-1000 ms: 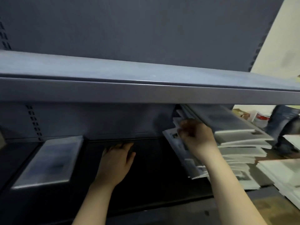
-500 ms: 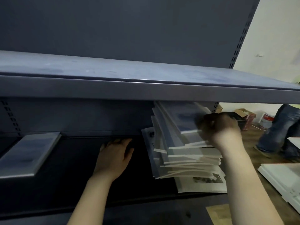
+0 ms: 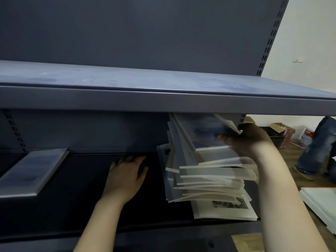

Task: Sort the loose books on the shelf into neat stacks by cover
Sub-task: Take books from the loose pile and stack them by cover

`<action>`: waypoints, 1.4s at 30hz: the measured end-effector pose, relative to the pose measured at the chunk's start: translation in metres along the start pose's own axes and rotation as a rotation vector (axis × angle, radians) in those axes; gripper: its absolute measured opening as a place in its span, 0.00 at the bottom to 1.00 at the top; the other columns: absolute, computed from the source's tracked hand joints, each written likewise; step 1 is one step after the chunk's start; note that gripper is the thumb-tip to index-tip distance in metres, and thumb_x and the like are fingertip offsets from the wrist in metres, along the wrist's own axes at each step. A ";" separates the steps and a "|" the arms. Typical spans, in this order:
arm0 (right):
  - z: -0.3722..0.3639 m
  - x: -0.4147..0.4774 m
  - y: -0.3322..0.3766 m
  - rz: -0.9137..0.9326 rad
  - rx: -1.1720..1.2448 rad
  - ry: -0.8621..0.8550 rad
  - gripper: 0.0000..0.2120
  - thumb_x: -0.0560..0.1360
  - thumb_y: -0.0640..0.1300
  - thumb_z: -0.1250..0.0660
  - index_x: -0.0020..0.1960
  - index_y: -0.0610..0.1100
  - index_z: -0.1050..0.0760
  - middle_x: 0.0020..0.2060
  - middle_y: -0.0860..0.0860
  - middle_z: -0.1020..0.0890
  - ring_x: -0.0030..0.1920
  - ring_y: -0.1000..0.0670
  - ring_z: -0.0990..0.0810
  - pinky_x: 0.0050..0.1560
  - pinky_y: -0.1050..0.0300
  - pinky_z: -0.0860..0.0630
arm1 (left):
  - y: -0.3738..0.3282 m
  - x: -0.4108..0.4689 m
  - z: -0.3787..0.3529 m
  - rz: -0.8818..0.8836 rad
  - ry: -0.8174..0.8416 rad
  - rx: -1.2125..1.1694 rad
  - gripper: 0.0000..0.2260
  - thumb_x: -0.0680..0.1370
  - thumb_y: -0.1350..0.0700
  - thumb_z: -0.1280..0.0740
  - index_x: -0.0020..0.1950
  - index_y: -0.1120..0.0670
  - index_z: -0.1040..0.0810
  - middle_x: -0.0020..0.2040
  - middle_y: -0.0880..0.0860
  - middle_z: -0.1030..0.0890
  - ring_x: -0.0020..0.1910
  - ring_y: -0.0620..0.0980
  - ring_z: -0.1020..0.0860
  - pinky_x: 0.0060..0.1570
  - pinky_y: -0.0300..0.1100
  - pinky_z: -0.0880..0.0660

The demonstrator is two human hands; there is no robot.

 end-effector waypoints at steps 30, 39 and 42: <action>-0.029 -0.089 0.089 0.204 0.959 0.071 0.06 0.81 0.38 0.40 0.46 0.45 0.32 0.39 0.41 0.22 0.19 0.48 0.23 0.20 0.61 0.26 | 0.073 -0.055 -0.008 0.146 0.068 -0.029 0.19 0.81 0.45 0.46 0.72 0.43 0.36 0.69 0.46 0.29 0.66 0.48 0.31 0.65 0.45 0.39; -0.176 -0.144 0.172 0.088 1.108 0.274 0.02 0.80 0.41 0.39 0.52 0.44 0.32 0.49 0.42 0.22 0.36 0.44 0.18 0.26 0.60 0.23 | 0.210 -0.086 0.030 0.192 -0.032 -0.055 0.18 0.80 0.47 0.41 0.70 0.48 0.30 0.64 0.50 0.24 0.63 0.52 0.27 0.63 0.47 0.34; -0.236 -0.162 0.195 -0.059 1.173 0.378 0.03 0.80 0.42 0.38 0.51 0.43 0.32 0.51 0.42 0.22 0.45 0.42 0.19 0.32 0.56 0.21 | 0.267 -0.096 0.046 0.181 -0.042 -0.044 0.16 0.79 0.50 0.38 0.66 0.50 0.26 0.62 0.50 0.22 0.61 0.53 0.25 0.60 0.47 0.32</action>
Point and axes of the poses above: each hand's wrist, its own x-axis towards the middle knuckle, its own z-axis out of the back of the hand, y = z × x, the point moved 4 cm from there along x, towards the middle knuckle
